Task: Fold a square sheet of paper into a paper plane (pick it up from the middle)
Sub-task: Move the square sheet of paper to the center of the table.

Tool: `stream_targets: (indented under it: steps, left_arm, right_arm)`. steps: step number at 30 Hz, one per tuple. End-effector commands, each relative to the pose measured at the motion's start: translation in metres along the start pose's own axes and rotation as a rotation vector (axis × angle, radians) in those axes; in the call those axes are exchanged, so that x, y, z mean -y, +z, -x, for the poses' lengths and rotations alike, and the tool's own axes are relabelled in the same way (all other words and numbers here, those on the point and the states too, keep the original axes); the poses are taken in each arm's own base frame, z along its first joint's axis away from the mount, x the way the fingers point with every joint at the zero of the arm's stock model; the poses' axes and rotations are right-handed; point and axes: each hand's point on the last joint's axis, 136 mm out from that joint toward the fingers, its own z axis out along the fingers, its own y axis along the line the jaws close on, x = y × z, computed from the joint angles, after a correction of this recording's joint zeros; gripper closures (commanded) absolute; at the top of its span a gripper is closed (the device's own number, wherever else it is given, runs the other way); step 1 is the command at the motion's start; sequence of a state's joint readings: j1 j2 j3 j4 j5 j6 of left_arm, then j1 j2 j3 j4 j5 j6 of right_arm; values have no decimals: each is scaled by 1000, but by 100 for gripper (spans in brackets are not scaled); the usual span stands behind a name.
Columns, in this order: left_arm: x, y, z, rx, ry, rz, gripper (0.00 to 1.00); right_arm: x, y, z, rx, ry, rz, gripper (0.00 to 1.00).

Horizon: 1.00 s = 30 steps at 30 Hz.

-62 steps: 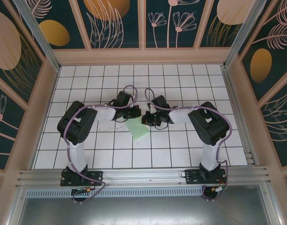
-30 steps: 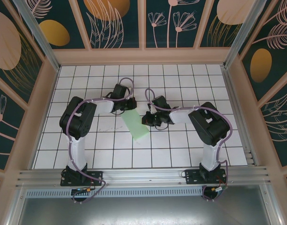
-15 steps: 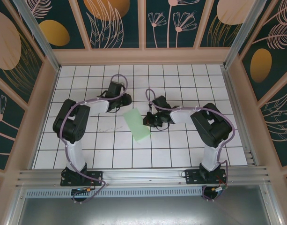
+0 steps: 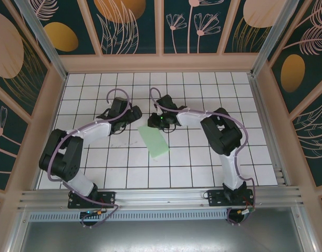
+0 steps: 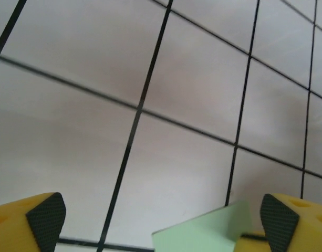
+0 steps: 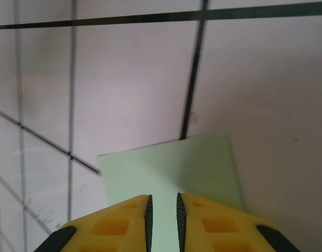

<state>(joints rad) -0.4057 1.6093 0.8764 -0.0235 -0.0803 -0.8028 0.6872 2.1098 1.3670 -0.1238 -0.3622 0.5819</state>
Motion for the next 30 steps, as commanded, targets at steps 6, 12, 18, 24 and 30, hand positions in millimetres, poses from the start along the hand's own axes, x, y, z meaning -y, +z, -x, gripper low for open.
stream_targets:
  steps: [6,12,18,24,30]
  left_arm:
    - [-6,-7,-26,-76,-42,-50,1]
    - [10,-20,-51,-182,-94,-194,2]
    - [22,-48,-79,-278,-180,-343,2]
    - [35,-67,-103,-337,-189,-395,2]
    - [49,-68,-124,-400,-181,-386,11]
  right_arm:
    - [65,-6,2,33,137,-263,75]
    - [77,-38,6,116,221,-294,74]
    - [35,-77,27,184,175,-81,67]
    - [24,-81,6,88,134,-17,64]
    - [31,-65,-18,-11,138,2,69]
